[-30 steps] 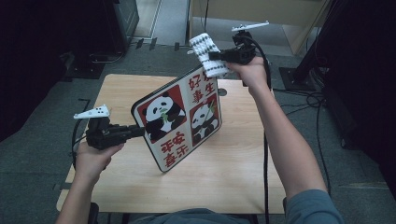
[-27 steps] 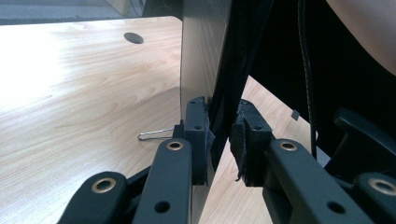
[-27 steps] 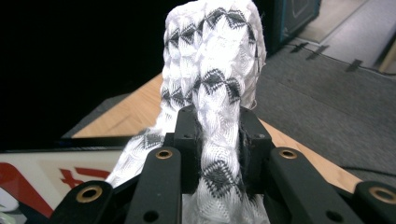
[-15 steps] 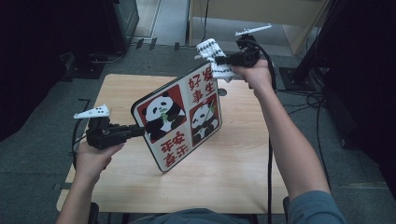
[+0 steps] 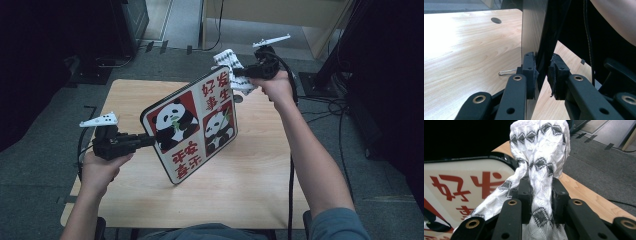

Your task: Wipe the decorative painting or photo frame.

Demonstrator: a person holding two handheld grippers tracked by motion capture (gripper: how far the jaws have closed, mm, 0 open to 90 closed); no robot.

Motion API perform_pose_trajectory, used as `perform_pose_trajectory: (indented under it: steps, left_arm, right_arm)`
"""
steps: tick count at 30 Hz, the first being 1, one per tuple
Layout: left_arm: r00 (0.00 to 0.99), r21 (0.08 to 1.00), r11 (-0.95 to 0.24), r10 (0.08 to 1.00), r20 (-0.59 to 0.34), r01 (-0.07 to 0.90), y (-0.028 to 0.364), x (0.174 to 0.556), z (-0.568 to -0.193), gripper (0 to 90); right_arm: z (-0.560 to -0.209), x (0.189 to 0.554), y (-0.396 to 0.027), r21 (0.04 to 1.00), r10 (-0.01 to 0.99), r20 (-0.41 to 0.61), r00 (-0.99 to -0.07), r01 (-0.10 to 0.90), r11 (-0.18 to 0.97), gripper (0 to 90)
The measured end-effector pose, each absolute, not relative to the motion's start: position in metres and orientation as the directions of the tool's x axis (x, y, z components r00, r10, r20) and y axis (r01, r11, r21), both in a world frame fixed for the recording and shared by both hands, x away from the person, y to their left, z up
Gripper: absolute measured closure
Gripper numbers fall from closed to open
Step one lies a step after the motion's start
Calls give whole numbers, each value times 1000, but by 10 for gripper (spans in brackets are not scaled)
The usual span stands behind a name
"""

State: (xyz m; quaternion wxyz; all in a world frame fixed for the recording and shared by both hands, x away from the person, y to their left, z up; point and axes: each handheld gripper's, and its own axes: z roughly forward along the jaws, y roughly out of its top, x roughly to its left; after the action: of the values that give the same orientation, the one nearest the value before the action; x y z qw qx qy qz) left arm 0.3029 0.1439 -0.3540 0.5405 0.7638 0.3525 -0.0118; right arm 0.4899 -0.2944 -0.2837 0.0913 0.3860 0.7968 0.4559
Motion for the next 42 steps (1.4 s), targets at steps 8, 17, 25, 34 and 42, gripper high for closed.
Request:
perform_pose_trajectory:
  steps: [8, 17, 25, 34, 42]
  left_arm:
    - [751, 817, -169, 527, -398, 551, 144, 303, -354, 772]
    - [748, 817, -166, 531, -398, 552, 143, 303, -354, 772]
    - [748, 817, -165, 532, -397, 552, 143, 303, -354, 772]
    - [748, 818, -165, 534, -395, 550, 143, 302, -354, 771]
    - [747, 818, -166, 534, -395, 551, 143, 303, -354, 772]
  right_arm:
    - [-293, 487, -296, 786, 698, 211, -685, 543, 296, 751]
    - [-304, 484, -299, 783, 698, 229, -679, 554, 283, 754]
    - [-311, 480, -301, 779, 703, 236, -671, 563, 276, 754]
    - [-318, 479, -303, 771, 702, 243, -670, 573, 280, 754]
    - [-325, 477, -305, 765, 703, 248, -667, 580, 280, 754]
